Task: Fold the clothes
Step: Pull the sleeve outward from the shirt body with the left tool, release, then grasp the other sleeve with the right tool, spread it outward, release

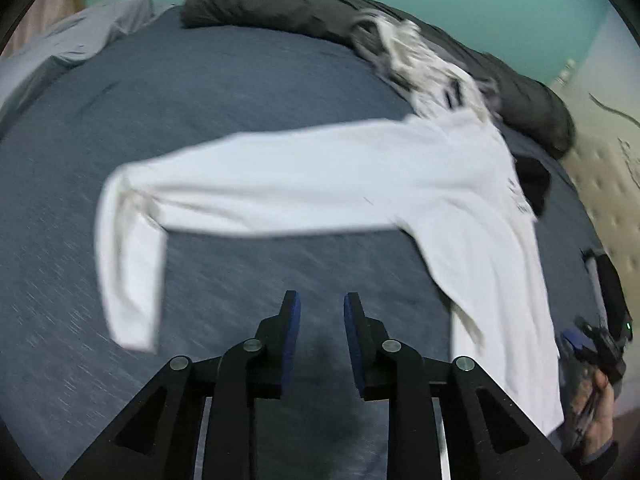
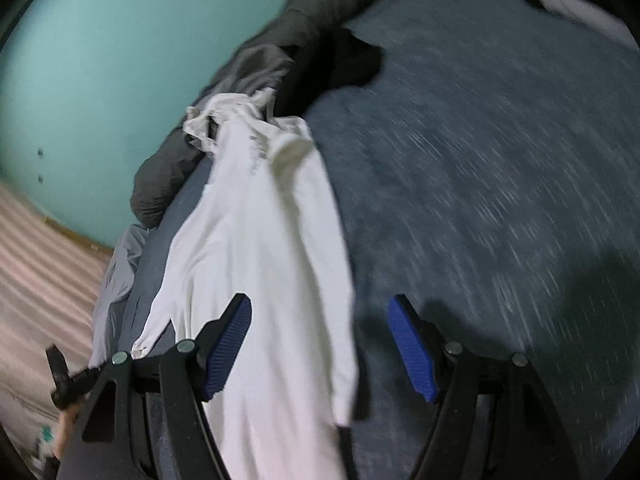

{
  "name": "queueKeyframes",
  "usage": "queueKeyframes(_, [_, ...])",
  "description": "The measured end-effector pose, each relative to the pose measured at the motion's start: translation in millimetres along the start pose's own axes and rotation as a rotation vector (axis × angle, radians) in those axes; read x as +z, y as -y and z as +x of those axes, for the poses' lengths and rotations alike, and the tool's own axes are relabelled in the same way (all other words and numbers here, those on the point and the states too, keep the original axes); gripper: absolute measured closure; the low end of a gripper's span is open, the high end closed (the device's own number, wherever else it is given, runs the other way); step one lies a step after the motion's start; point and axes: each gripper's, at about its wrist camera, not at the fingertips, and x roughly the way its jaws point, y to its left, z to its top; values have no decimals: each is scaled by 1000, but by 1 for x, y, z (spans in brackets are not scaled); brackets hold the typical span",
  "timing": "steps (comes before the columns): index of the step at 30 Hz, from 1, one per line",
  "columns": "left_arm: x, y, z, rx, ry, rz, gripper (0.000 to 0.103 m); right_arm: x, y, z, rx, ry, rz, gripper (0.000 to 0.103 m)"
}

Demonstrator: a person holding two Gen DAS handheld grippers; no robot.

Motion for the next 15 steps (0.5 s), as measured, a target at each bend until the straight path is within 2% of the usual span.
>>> queueKeyframes(1, [-7, 4, 2, -14, 1, -4, 78, -3, 4, -1, -5, -14, 9, 35])
queueKeyframes(2, [-14, 7, 4, -27, 2, -9, 78, -7, 5, -1, -8, -30, 5, 46])
queueKeyframes(7, [-49, 26, 15, -96, 8, -31, 77, -19, -5, 10, -48, -119, -63, 71])
queueKeyframes(10, [-69, 36, 20, -132, 14, -46, 77, -24, -5, 16, -76, -160, -69, 95])
queueKeyframes(12, [-76, 37, 23, -140, 16, -53, 77, -26, 0, 17, -76, -169, -48, 100])
queueKeyframes(15, [-86, 35, 32, -153, 5, -75, 77, -27, 1, 15, -58, -177, -45, 101])
